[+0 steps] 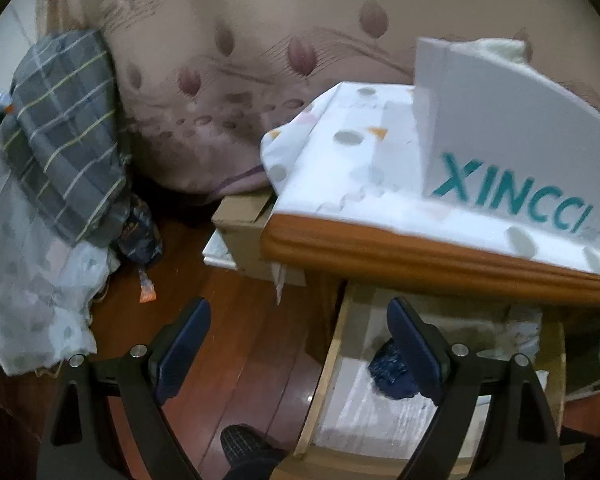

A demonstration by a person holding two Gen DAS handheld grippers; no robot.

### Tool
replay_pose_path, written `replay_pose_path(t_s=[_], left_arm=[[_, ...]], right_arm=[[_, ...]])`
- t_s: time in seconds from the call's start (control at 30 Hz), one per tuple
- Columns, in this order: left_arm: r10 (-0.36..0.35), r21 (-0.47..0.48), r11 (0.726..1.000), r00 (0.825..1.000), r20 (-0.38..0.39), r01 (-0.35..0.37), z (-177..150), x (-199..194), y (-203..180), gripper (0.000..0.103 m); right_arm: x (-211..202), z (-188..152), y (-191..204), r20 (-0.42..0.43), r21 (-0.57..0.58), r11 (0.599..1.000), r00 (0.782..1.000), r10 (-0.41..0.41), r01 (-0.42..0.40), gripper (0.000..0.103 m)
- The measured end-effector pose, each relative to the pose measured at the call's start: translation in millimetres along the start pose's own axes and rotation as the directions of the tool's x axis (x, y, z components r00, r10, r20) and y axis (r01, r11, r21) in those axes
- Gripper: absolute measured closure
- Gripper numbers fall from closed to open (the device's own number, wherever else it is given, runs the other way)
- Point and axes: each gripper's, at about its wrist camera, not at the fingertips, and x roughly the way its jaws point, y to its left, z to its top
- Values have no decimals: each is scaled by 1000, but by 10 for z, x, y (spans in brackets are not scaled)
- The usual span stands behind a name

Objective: Take underwear out of drawer
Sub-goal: 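Withdraw the left gripper from the box back over the drawer, then carry the light blue garment into the shoe box and open the right gripper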

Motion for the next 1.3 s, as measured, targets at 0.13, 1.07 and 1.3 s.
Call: replay_pose_path(t_s=[0.13, 1.07, 1.3], left_arm=[[14, -36, 999, 999, -37, -16, -85, 144, 92, 15], [32, -187, 981, 991, -131, -57, -134, 397, 467, 12], [36, -176, 983, 991, -131, -59, -129, 415, 439, 12]], right_arm=[[-268, 180, -35, 23, 1, 1000, 1000, 3, -3, 51], [-713, 2201, 496, 74, -148, 983, 990, 122, -110, 49], [-188, 2298, 645, -20, -189, 981, 999, 48, -51, 47]])
